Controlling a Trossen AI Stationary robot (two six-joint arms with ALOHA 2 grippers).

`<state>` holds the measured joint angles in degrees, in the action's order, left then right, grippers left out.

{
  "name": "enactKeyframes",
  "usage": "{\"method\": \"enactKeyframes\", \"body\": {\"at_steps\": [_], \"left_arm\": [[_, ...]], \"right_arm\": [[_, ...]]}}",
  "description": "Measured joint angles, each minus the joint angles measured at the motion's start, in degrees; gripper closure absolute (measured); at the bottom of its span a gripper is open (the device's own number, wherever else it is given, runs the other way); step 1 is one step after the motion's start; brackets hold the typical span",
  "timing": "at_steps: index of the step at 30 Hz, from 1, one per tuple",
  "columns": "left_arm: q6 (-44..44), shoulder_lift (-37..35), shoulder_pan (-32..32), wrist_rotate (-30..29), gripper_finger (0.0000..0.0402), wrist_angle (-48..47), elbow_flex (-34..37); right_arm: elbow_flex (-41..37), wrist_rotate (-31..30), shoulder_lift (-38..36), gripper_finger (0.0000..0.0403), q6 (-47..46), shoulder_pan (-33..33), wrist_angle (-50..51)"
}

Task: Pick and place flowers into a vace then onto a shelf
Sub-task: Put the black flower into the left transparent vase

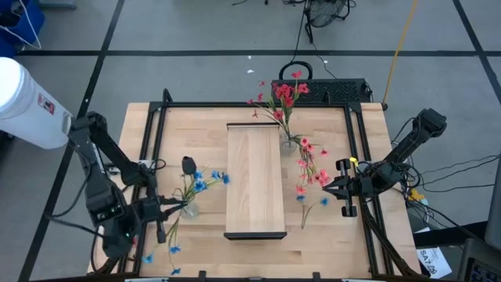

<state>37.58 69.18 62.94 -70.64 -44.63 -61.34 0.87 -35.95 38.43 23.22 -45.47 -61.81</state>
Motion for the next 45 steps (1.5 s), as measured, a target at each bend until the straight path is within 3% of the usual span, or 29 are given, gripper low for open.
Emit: {"method": "enactKeyframes", "body": {"at_steps": [6,11,17,23,34,45], "left_arm": [[6.3,3.3,-0.1,-1.3,0.0396,-4.3,0.0],[10.2,3.6,-0.6,2.4,0.0396,-6.4,0.0],[5.8,3.6,-0.5,0.1,0.0396,-6.5,0.0],[8.7,3.5,-2.0,4.6,0.0396,-11.1,0.0],[12.3,3.5,-2.6,5.6,0.0396,-15.6,0.0],[21.9,4.7,-2.6,5.4,0.0396,-13.6,7.4]], "right_arm": [[0.0,0.0,0.0,0.0394,0.0,0.0,0.0],[0.0,0.0,0.0,0.0394,0.0,0.0,0.0],[0.0,0.0,0.0,0.0394,0.0,0.0,0.0],[0.0,0.0,0.0,0.0394,0.0,0.0,0.1],[0.0,0.0,0.0,0.0394,0.0,0.0,0.1],[0.0,0.0,0.0,0.0394,0.0,0.0,0.0]]}}
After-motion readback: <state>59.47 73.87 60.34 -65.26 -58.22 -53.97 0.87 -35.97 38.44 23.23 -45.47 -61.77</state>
